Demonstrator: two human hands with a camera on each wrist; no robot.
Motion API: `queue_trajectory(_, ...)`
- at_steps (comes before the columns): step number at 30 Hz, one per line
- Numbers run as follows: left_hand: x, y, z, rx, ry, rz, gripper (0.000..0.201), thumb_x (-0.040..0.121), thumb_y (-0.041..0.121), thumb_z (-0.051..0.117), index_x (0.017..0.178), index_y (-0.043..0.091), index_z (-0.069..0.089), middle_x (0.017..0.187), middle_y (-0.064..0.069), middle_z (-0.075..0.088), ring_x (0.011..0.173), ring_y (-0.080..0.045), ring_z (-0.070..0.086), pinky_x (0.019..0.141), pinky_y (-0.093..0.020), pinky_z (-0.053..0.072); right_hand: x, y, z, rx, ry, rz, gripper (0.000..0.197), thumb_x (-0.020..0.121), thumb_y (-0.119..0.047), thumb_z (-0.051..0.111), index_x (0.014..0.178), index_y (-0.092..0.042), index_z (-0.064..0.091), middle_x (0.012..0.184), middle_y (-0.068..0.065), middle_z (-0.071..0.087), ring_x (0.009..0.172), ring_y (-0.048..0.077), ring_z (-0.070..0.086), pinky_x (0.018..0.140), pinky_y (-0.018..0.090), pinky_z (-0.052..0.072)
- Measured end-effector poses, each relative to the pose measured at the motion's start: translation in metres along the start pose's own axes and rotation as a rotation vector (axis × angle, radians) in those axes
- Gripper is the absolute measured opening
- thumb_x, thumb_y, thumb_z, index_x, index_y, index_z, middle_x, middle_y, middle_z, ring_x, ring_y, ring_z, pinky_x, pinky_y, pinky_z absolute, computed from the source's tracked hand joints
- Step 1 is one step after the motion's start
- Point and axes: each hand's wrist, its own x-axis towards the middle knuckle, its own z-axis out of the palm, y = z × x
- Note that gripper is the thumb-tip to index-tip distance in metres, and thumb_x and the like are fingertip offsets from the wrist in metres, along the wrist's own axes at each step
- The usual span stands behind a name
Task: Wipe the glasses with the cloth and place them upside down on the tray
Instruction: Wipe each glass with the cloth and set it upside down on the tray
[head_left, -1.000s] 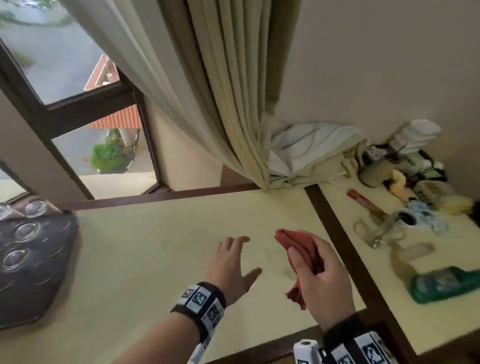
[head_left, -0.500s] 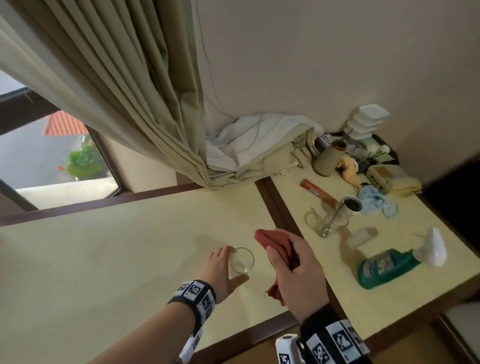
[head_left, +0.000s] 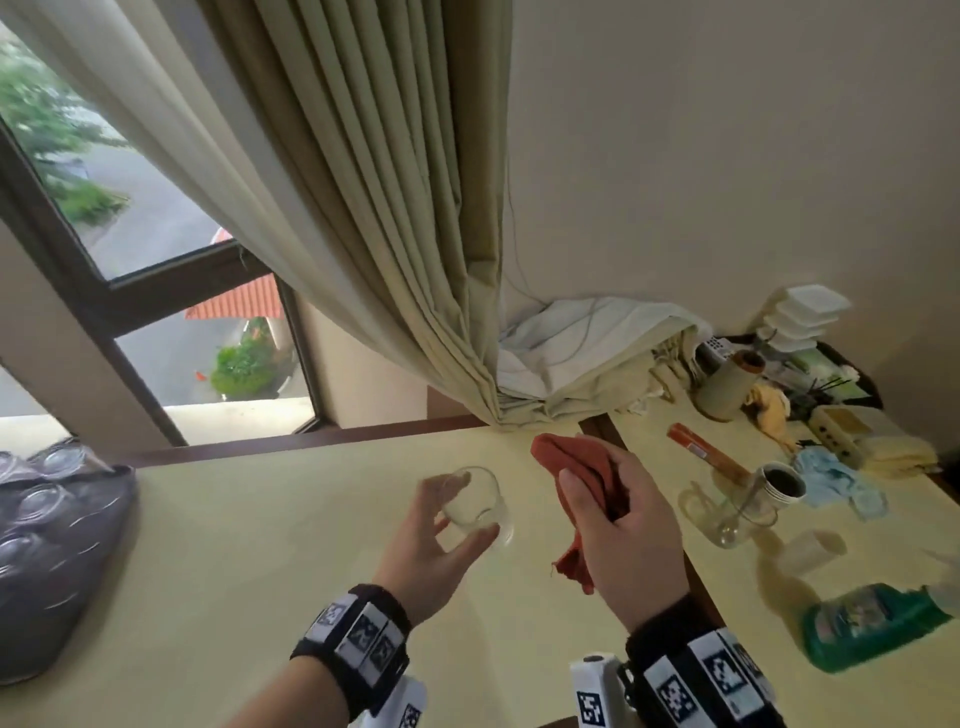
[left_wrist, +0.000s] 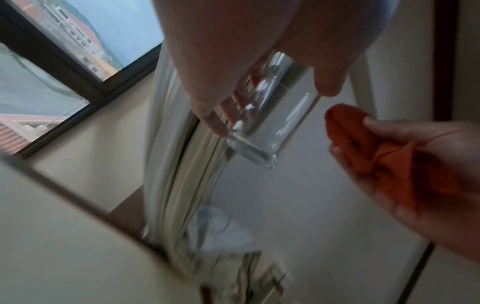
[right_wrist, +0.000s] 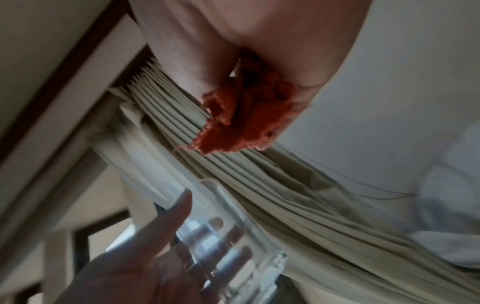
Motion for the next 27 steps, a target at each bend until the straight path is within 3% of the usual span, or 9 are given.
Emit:
queue_trajectory(3, -0.005, 0.053, -0.055, -0.188, 0.124, 0.096, 0.063, 0.083, 0.061, 0.075, 0.135, 0.034, 0.05, 0.137, 0.02, 0.066, 0.134, -0.005, 0.059, 0.109, -0.035, 0.052, 0.008, -0.047, 0.023, 0.091, 0.017, -0.092, 0.028, 0.097, -0.03, 0.072, 0.122, -0.039, 0.064, 0.105, -0.022, 0.07, 0.099, -0.003, 0.066, 0.079, 0.012, 0.054)
queue_trajectory(5, -0.006, 0.09, -0.088, -0.281, 0.187, 0.174, 0.062, 0.084, 0.063, 0.071, 0.133, 0.03, 0.054, 0.128, 0.019, 0.069, 0.124, -0.006, 0.065, 0.097, -0.025, 0.055, 0.014, -0.083, 0.04, 0.151, 0.035, -0.167, 0.03, 0.098, -0.033, 0.069, 0.127, -0.036, 0.063, 0.108, -0.023, 0.069, 0.101, -0.001, 0.066, 0.08, 0.015, 0.057)
queue_trajectory(9, -0.011, 0.163, -0.129, -0.503, 0.237, 0.225, 0.051, 0.094, 0.063, 0.07, 0.122, 0.021, 0.065, 0.101, 0.016, 0.077, 0.095, -0.003, 0.073, 0.081, -0.023, 0.058, 0.029, -0.157, 0.076, 0.264, 0.058, -0.333, 0.028, 0.103, -0.032, 0.063, 0.129, -0.04, 0.056, 0.115, -0.023, 0.064, 0.108, 0.007, 0.066, 0.089, 0.039, 0.062)
queue_trajectory(11, -0.013, 0.19, -0.138, -0.547, 0.223, 0.248, 0.045, 0.093, 0.053, 0.06, 0.12, 0.018, 0.068, 0.095, 0.016, 0.077, 0.088, 0.0, 0.071, 0.08, -0.02, 0.057, 0.036, -0.189, 0.095, 0.274, 0.048, -0.433, 0.029, 0.106, -0.028, 0.06, 0.132, -0.04, 0.054, 0.12, -0.025, 0.062, 0.117, 0.001, 0.062, 0.097, 0.035, 0.058)
queue_trajectory(15, -0.011, 0.221, -0.156, -0.6, 0.229, 0.232, 0.056, 0.094, 0.061, 0.052, 0.123, 0.018, 0.075, 0.112, -0.003, 0.079, 0.1, -0.017, 0.073, 0.084, -0.034, 0.059, 0.032, -0.224, 0.121, 0.213, 0.035, -0.675, 0.04, 0.111, -0.022, 0.05, 0.151, -0.023, 0.047, 0.142, -0.009, 0.057, 0.135, 0.009, 0.054, 0.11, 0.034, 0.05)
queue_trajectory(19, -0.005, 0.227, -0.185, -0.711, 0.19, 0.158, 0.034, 0.114, 0.036, 0.041, 0.11, 0.023, 0.071, 0.097, 0.002, 0.08, 0.086, -0.009, 0.077, 0.072, -0.028, 0.061, 0.017, -0.215, 0.136, 0.12, 0.015, -1.031, 0.043, 0.11, -0.016, 0.043, 0.152, -0.011, 0.045, 0.16, 0.013, 0.043, 0.152, 0.025, 0.04, 0.122, 0.044, 0.039)
queue_trajectory(21, -0.005, 0.232, -0.194, -0.8, 0.174, 0.135, 0.036, 0.11, 0.042, 0.046, 0.113, 0.017, 0.072, 0.096, 0.0, 0.079, 0.086, -0.012, 0.077, 0.075, -0.028, 0.063, 0.018, -0.202, 0.142, 0.142, 0.008, -1.115, 0.04, 0.109, -0.015, 0.042, 0.149, -0.009, 0.046, 0.159, 0.014, 0.044, 0.151, 0.03, 0.041, 0.121, 0.051, 0.039)
queue_trajectory(23, -0.007, 0.238, -0.196, -0.837, 0.191, 0.143, 0.058, 0.096, 0.057, 0.058, 0.121, 0.006, 0.074, 0.106, -0.016, 0.077, 0.095, -0.024, 0.075, 0.085, -0.036, 0.062, 0.022, -0.201, 0.144, 0.232, -0.009, -1.074, 0.041, 0.107, -0.009, 0.044, 0.148, -0.01, 0.045, 0.16, 0.012, 0.044, 0.15, 0.031, 0.043, 0.119, 0.052, 0.041)
queue_trajectory(27, -0.008, 0.24, -0.194, -0.777, 0.159, 0.206, 0.07, 0.098, 0.066, 0.048, 0.129, 0.008, 0.074, 0.136, -0.029, 0.066, 0.116, -0.037, 0.063, 0.112, -0.06, 0.048, 0.033, -0.231, 0.135, 0.585, -0.184, -0.787, 0.043, 0.109, 0.006, 0.038, 0.148, -0.012, 0.045, 0.15, -0.006, 0.058, 0.141, 0.015, 0.055, 0.111, 0.029, 0.049)
